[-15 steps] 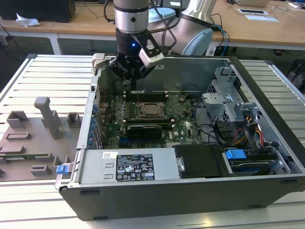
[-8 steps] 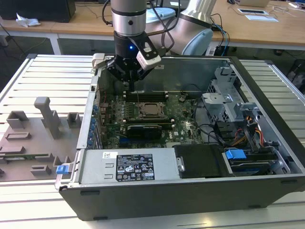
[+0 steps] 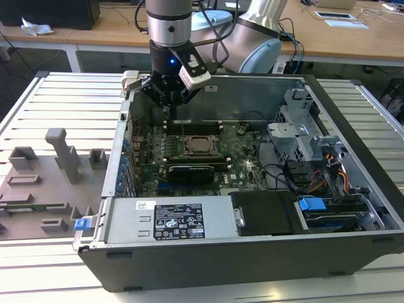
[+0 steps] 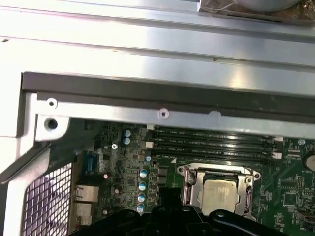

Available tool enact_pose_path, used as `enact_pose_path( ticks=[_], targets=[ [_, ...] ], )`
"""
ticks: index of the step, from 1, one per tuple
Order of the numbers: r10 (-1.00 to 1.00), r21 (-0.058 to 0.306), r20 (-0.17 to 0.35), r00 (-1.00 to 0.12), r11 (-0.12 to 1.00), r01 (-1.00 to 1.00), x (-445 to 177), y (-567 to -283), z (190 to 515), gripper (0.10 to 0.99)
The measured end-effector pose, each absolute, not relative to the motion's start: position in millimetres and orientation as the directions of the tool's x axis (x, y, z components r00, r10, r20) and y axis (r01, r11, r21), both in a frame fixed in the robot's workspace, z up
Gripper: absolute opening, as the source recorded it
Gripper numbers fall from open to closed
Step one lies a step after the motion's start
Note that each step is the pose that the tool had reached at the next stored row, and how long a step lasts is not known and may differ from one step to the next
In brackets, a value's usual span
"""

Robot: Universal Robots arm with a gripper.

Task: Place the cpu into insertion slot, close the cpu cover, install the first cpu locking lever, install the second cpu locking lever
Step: 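Install the first cpu locking lever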

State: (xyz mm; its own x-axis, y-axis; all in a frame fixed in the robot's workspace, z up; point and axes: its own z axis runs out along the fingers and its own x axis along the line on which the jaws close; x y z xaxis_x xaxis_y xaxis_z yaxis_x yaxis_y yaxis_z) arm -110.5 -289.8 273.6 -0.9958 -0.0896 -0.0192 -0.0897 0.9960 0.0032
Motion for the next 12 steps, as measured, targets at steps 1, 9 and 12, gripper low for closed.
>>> enact_pose_path(
  ticks=[1,9,12],
  targets=[
    [-0.089,0.003,-0.019,-0.996,0.996,-0.090,-111,-287,273,0.106],
    [-0.089,0.003,-0.019,-0.996,0.996,-0.089,-100,-277,267,0.106],
    [-0.090,0.003,-0.019,-0.996,0.996,-0.090,-92,-277,266,0.106]
  ],
)
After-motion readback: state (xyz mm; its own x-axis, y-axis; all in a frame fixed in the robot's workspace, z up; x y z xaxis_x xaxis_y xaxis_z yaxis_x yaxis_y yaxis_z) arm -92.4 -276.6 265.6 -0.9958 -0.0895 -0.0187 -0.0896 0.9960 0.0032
